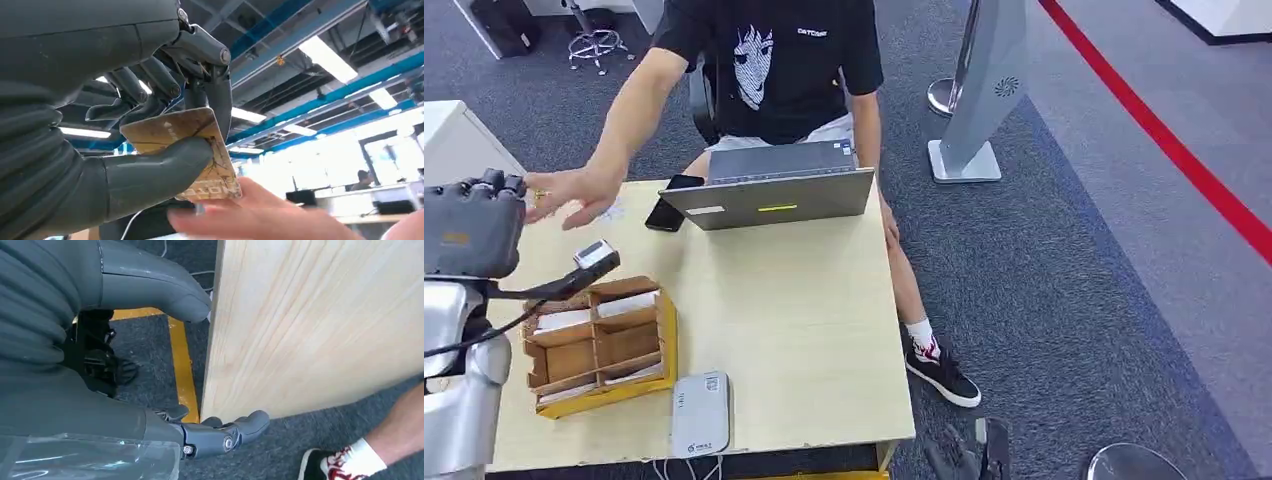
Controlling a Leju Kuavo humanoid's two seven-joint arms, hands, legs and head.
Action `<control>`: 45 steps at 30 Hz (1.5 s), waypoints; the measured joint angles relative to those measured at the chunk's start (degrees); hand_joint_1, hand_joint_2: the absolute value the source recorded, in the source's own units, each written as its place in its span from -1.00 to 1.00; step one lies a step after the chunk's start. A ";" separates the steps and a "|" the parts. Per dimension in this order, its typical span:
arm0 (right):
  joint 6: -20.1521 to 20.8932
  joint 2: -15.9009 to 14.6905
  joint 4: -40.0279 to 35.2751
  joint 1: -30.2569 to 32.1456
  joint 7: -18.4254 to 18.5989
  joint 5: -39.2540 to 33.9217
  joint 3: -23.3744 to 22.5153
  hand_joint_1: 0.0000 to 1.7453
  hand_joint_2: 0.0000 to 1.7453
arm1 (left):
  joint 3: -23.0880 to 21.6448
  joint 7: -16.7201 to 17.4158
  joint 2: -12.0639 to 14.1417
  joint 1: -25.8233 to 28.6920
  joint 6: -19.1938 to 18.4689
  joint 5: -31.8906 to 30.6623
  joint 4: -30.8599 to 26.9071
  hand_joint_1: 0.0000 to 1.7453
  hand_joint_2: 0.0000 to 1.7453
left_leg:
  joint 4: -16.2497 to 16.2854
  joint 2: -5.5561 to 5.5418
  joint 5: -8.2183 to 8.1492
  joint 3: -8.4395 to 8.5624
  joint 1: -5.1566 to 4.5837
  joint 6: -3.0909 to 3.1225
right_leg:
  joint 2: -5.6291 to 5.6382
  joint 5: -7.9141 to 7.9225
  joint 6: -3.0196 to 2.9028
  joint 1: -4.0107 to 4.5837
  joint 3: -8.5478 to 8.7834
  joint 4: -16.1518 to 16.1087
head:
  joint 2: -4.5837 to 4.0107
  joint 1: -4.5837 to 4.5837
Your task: Pass the card to the sensor for recognition and then transmit it.
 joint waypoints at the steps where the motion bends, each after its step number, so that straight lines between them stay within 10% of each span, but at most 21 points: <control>1: 0.00 0.00 0.04 -0.08 0.07 0.04 0.11 -1.00 1.00 | -0.02 0.50 0.22 -1.28 0.11 0.00 2.34 1.00 1.00 | 0.00 0.00 0.00 0.00 0.00 0.00 | 0.01 0.00 0.00 0.00 -0.01 0.00 | 0.02 -0.04; 8: -0.13 0.24 0.20 -0.29 0.28 0.04 1.05 -1.00 1.00 | -0.02 2.45 0.54 -6.27 1.61 0.02 12.86 1.00 1.00 | 0.00 0.07 -0.02 -0.07 -0.02 0.00 | 0.08 -0.01 0.00 -0.01 -0.06 -0.01 | 0.00 0.02; 9: -0.20 0.28 0.24 -0.28 0.28 0.04 1.16 -1.00 1.00 | -0.02 2.43 0.54 -6.31 1.99 0.02 13.41 0.64 1.00 | 0.00 0.12 -0.03 -0.07 -0.02 0.01 | 0.12 -0.01 0.00 -0.01 -0.07 -0.01 | 0.00 0.02; 12: -0.55 0.30 0.33 -0.23 0.20 0.02 1.42 -1.00 1.00 | 0.22 1.55 0.41 -5.94 2.97 0.18 14.09 0.64 1.00 | 0.00 0.22 -0.06 -0.12 -0.02 0.01 | 0.24 -0.01 0.00 -0.01 -0.14 -0.01 | 0.00 0.02; 13: -0.68 0.30 0.33 -0.21 0.20 -0.04 1.44 -1.00 1.00 | 0.50 1.29 0.28 -5.61 3.17 0.20 14.09 0.12 1.00 | 0.00 0.28 -0.08 -0.13 -0.02 0.02 | 0.30 -0.01 0.00 -0.01 -0.17 -0.01 | 0.00 0.04; 14: -0.74 0.31 0.37 -0.18 0.17 -0.07 1.46 -1.00 1.00 | 0.81 0.96 0.11 -5.25 3.47 0.20 14.09 -1.00 1.00 | 0.00 0.32 -0.11 -0.13 -0.02 0.00 | 0.36 -0.01 0.00 -0.01 -0.19 -0.01 | 0.00 0.00; 21: -1.02 0.28 0.46 0.08 0.17 -0.50 1.46 -1.00 1.00 | 2.64 -1.66 -1.01 -0.50 5.13 0.53 10.54 -1.00 1.00 | -0.01 0.30 -0.24 -0.14 -0.02 0.01 | 0.34 -0.08 0.02 -0.01 -0.20 -0.02 | 0.00 0.02; 33: -9.69 -1.36 0.46 3.15 0.77 -2.82 0.57 -1.00 1.00 | 9.84 -10.26 -9.75 29.03 18.83 8.03 -26.45 -1.00 1.00 | -0.01 0.40 -0.45 -0.13 -0.06 0.06 | 0.40 -0.19 0.09 -0.04 -0.18 -0.11 | 0.00 -0.02; 37: -8.72 -3.50 0.57 5.73 5.21 -9.56 -3.68 -1.00 1.00 | 11.92 -18.55 -15.14 42.08 26.21 18.59 -41.57 -1.00 1.00 | 0.00 0.23 -0.59 -0.19 -0.11 0.28 | 0.21 -0.40 0.29 -0.08 -0.14 -0.16 | 0.02 0.05; 40: -11.30 -4.39 0.70 6.70 7.41 -10.75 -7.66 -1.00 1.00 | 17.06 -30.03 -19.13 45.72 26.38 39.88 -46.00 -1.00 1.00 | -0.01 0.08 -0.62 -0.15 -0.17 0.30 | 0.02 -0.48 0.29 -0.13 -0.06 -0.16 | 0.02 0.22; 45: -14.23 -4.74 0.79 7.02 8.79 -10.42 -10.65 -1.00 1.00 | 23.74 -33.07 -20.55 47.68 24.56 58.00 -47.13 -1.00 1.00 | -0.03 0.02 -0.59 -0.07 -0.10 0.22 | -0.08 -0.49 0.27 -0.10 0.06 -0.11 | 0.00 0.07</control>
